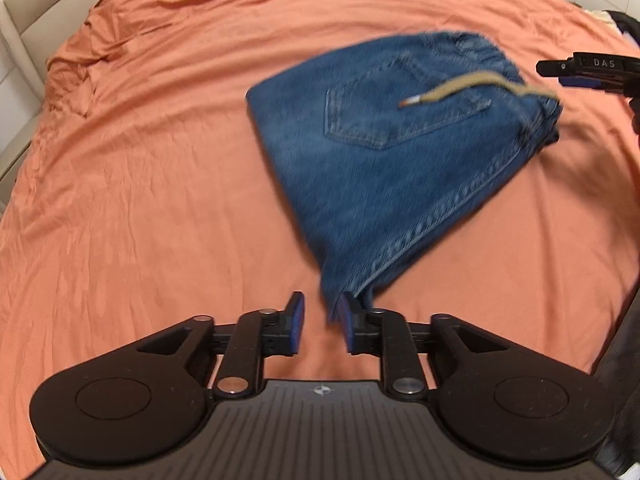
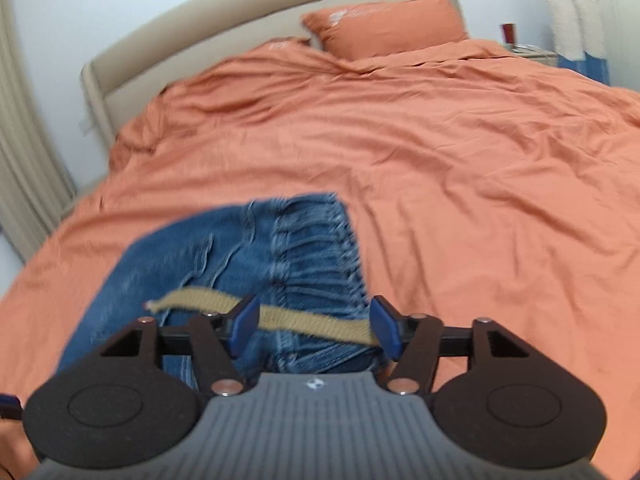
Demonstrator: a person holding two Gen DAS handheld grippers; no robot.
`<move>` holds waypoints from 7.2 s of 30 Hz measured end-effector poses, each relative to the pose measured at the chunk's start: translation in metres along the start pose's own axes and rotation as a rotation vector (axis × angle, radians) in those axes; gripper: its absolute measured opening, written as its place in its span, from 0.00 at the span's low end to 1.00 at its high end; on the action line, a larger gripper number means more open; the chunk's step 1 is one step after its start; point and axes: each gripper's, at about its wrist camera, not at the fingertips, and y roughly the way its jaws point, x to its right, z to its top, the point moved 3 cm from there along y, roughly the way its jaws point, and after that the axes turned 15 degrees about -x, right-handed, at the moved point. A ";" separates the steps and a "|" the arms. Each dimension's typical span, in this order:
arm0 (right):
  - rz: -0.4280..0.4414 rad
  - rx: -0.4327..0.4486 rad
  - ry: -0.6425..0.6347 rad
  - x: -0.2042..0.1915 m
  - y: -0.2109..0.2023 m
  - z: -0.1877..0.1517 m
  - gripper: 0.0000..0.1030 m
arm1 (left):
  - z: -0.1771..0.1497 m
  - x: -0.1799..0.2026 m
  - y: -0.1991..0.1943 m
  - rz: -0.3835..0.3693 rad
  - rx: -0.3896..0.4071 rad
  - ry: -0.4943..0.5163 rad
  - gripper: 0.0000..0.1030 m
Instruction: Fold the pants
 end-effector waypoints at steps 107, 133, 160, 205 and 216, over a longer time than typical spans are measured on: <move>0.226 0.168 -0.535 -0.290 -0.139 -0.084 0.79 | -0.187 -0.161 -0.197 0.204 0.504 -0.522 0.59; 0.064 -0.028 -0.467 -0.276 -0.073 -0.181 0.79 | -0.173 -0.052 -0.090 0.255 0.222 -0.584 0.79; 0.069 -0.015 -0.493 -0.275 -0.079 -0.187 0.79 | -0.172 -0.052 -0.095 0.233 0.219 -0.560 0.79; 0.070 -0.005 -0.506 -0.277 -0.083 -0.190 0.79 | -0.172 -0.051 -0.094 0.222 0.219 -0.542 0.79; 0.072 -0.009 -0.506 -0.277 -0.083 -0.191 0.79 | -0.171 -0.052 -0.094 0.228 0.221 -0.522 0.79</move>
